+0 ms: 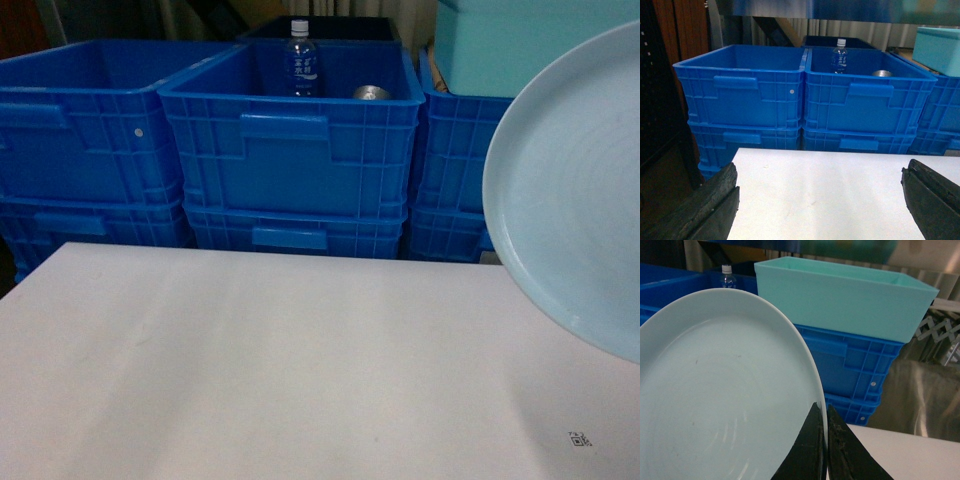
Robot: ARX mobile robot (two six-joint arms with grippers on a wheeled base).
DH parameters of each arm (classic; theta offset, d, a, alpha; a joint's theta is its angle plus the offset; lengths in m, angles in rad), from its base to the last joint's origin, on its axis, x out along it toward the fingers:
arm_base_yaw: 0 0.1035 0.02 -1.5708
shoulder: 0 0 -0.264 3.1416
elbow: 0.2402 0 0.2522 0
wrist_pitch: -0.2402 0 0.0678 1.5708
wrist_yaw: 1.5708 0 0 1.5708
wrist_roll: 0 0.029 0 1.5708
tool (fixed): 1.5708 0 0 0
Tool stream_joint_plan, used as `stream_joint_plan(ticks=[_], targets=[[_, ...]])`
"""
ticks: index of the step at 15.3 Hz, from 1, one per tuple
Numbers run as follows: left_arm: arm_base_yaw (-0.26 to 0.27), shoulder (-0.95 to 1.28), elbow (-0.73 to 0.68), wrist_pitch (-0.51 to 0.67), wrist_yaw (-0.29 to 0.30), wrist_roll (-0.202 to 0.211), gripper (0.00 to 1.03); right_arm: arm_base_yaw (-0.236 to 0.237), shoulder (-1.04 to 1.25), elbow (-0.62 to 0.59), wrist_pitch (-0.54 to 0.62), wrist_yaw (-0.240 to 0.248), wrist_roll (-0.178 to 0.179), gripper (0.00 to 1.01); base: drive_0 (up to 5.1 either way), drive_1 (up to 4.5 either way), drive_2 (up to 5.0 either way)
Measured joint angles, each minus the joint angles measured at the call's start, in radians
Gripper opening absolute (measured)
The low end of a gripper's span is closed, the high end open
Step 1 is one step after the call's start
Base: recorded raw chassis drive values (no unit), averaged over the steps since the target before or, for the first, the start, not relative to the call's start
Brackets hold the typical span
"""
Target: Place blue tray on left shelf second layer neatly
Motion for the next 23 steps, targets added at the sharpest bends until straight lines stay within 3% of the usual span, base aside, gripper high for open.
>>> stream_joint_plan(ticks=[5,6,9,13,15,17,23], targets=[[0.0,0.0,0.0,0.0,0.0,0.0,0.98,-0.051,-0.427,-0.086,-0.174,-0.002,-0.018,0.02,0.0,0.0,0.0],[0.0,0.0,0.0,0.0,0.0,0.0,0.98,-0.068,-0.624,-0.135,-0.318,-0.005,-0.018,0.02,0.0,0.0,0.0],[0.0,0.0,0.0,0.0,0.0,0.0,0.98,-0.044,-0.853,-0.177,-0.49,-0.015,-0.014,0.02,0.0,0.0,0.0],[0.0,0.0,0.0,0.0,0.0,0.0,0.98,-0.028,-0.871,-0.183,-0.485,-0.005,-0.018,0.02,0.0,0.0,0.0],[0.0,0.0,0.0,0.0,0.0,0.0,0.98,0.003,-0.871,-0.184,-0.489,0.048,-0.042,0.02,0.0,0.0,0.0],[0.0,0.0,0.0,0.0,0.0,0.0,0.98,0.006,-0.871,-0.184,-0.489,0.072,-0.058,0.02,0.0,0.0,0.0],[0.0,0.0,0.0,0.0,-0.001,0.0,0.98,0.006,-0.871,-0.184,-0.489,0.072,-0.06,0.02,0.0,0.0,0.0]])
